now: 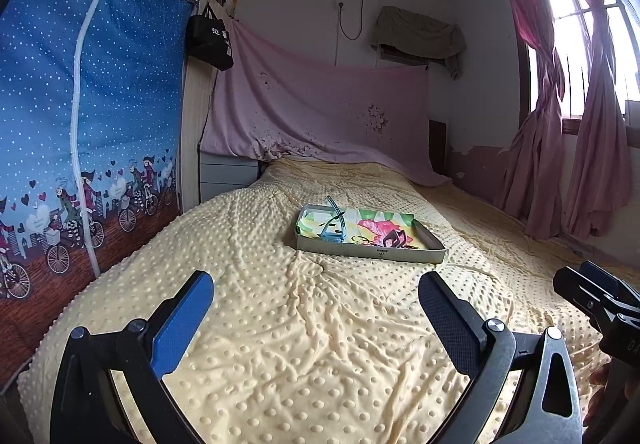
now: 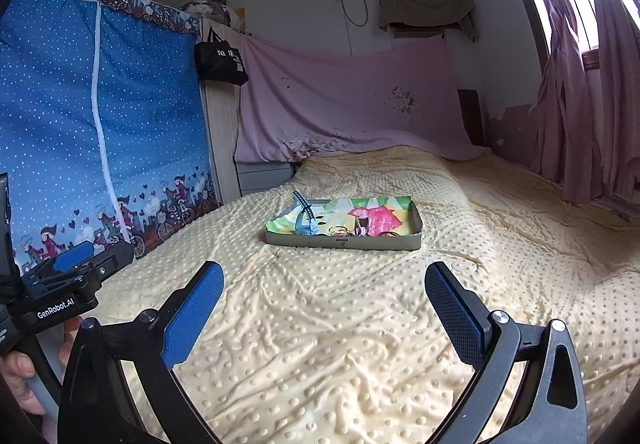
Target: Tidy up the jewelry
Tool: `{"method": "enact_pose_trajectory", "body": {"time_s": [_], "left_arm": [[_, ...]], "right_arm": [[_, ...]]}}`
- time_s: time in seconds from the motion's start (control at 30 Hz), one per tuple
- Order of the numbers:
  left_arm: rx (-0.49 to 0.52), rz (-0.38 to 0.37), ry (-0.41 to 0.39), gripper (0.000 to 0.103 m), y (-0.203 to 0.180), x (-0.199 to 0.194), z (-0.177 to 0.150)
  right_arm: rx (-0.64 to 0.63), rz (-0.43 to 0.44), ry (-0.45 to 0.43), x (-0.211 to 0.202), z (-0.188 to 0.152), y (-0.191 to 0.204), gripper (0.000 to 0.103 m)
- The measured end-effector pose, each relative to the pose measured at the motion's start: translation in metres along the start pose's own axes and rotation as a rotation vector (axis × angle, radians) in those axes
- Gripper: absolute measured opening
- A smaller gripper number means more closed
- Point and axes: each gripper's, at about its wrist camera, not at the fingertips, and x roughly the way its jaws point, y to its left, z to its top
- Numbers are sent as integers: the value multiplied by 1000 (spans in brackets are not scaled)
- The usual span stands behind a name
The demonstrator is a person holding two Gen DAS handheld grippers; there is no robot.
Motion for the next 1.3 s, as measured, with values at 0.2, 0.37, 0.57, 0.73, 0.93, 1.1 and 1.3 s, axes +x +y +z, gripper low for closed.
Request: {"method": "enact_pose_trajectory", "body": {"time_s": [0.2,0.37,0.57,0.73,0.93,1.1,1.3], "left_arm": [[19,2,-10,103,1,-14,-9],[21,-2,-14,103,4,-23,-16],[35,14,-19,103,5,-30,-27],[44,16,-13,103,4,-32,-33],[38,15,-9,103,4,-34,-36],[35,14,-7,103,5,-34,-37],[34,12,-8,103,5,-34,-37]], "right_arm": [[0,-16,1,-11,-10,3,99],[-1,-35,8,-17,-18,6,99],[-16,-45,19,-22,-30,8,99],[-21,-52,29,-24,-34,9,99],[-18,-56,41,-24,-37,9,99],[-18,-57,43,-25,-37,10,99],[-16,-60,42,-26,-38,10,99]]}}
